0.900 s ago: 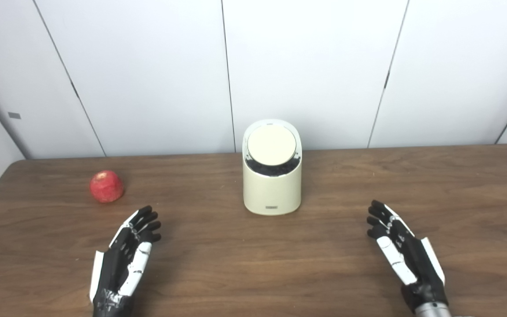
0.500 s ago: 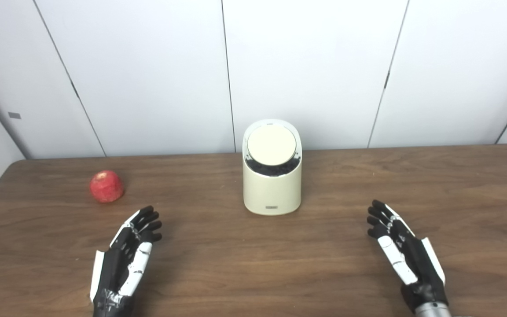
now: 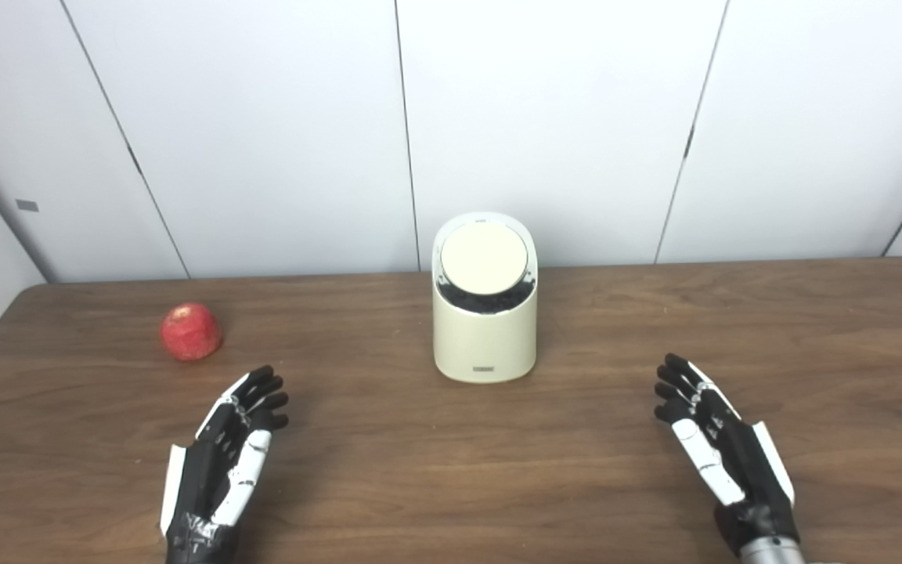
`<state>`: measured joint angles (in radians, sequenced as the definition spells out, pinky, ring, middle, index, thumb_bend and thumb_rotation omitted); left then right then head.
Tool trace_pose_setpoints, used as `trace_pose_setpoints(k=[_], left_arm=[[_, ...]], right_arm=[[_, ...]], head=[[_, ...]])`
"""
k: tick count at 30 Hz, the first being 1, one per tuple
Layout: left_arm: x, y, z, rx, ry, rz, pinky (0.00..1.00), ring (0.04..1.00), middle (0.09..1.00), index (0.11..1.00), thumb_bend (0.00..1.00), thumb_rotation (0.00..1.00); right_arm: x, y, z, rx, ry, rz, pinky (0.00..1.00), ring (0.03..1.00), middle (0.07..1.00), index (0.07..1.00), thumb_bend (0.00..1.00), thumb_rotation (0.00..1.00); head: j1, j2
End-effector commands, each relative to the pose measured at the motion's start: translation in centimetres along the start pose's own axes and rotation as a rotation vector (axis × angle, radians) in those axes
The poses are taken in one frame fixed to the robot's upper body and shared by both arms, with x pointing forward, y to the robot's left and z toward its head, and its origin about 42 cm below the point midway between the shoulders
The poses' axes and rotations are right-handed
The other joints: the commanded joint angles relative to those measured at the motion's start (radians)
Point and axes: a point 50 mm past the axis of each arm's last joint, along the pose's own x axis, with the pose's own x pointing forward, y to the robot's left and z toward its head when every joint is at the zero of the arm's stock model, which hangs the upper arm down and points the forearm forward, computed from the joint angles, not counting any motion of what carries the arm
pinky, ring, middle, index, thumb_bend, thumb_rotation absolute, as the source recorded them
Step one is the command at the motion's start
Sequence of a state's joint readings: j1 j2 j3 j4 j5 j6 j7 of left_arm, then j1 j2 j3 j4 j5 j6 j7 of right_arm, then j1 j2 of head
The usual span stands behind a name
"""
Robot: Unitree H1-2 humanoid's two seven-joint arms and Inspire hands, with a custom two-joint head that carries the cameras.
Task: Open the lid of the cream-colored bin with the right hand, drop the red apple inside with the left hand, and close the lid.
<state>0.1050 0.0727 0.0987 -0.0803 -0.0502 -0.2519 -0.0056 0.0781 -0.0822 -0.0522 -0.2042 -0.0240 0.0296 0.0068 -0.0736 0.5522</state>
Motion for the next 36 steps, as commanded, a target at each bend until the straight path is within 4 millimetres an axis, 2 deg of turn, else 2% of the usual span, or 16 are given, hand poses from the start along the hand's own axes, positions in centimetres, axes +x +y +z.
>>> trace_pose_setpoints(k=[1,8,12,14,15,18,22,25,29,36], left_arm=[[-1.8,0.2,-2.4,0.004,0.092,0.014,0.71,0.776,0.809,0.831,0.44,0.57],[-1.8,0.3,-2.4,0.007,0.086,0.008,0.72,0.784,0.816,0.838,0.42,0.56],[-1.9,0.2,-2.6,0.006,0.088,0.004,0.71,0.771,0.805,0.836,0.43,0.57],[-1.9,0.1,-2.6,0.006,0.088,0.004,0.72,0.773,0.807,0.835,0.44,0.57],[-1.9,0.0,-2.6,0.006,0.090,0.006,0.72,0.775,0.808,0.835,0.44,0.57],[-2.2,-0.2,-2.6,0.011,0.094,0.006,0.72,0.773,0.805,0.837,0.45,0.58],[-2.7,-0.6,-2.6,0.017,0.095,0.003,0.70,0.764,0.801,0.832,0.41,0.57],[-3.0,-0.8,-2.6,0.017,0.088,-0.004,0.70,0.771,0.806,0.835,0.42,0.54],[-3.4,-1.0,-2.8,-0.001,0.087,-0.006,0.70,0.782,0.811,0.839,0.45,0.52],[-3.7,-1.3,-2.9,-0.016,0.095,-0.016,0.73,0.799,0.827,0.849,0.41,0.50]], right_arm=[[0.8,0.0,1.4,0.002,-0.076,-0.007,0.80,0.864,0.877,0.878,0.44,0.70],[0.7,0.0,1.4,-0.004,-0.074,-0.009,0.80,0.866,0.880,0.878,0.43,0.69],[1.4,0.1,1.9,-0.008,-0.091,-0.007,0.78,0.863,0.885,0.885,0.51,0.62],[2.4,0.3,2.7,-0.055,-0.110,-0.018,0.75,0.846,0.877,0.878,0.55,0.57],[3.1,0.5,3.3,-0.094,-0.124,-0.019,0.73,0.830,0.862,0.869,0.59,0.58],[5.0,0.7,5.0,-0.197,-0.155,-0.015,0.78,0.825,0.849,0.871,0.68,0.63],[7.7,0.8,7.0,-0.244,-0.200,0.003,0.83,0.860,0.869,0.882,0.78,0.58],[9.3,1.0,8.3,-0.296,-0.225,0.011,0.83,0.864,0.878,0.888,0.82,0.56],[11.8,2.3,10.6,-0.345,-0.257,0.014,0.82,0.867,0.875,0.889,0.89,0.54],[15.7,5.2,14.0,-0.379,-0.328,0.064,0.82,0.889,0.883,0.907,0.89,0.45]], head=[[-0.001,0.000],[-0.004,-0.002],[-0.004,-0.014],[-0.005,-0.018],[-0.003,-0.026],[0.009,-0.040],[0.031,-0.069],[0.036,-0.082],[0.036,-0.097],[0.039,-0.126]])
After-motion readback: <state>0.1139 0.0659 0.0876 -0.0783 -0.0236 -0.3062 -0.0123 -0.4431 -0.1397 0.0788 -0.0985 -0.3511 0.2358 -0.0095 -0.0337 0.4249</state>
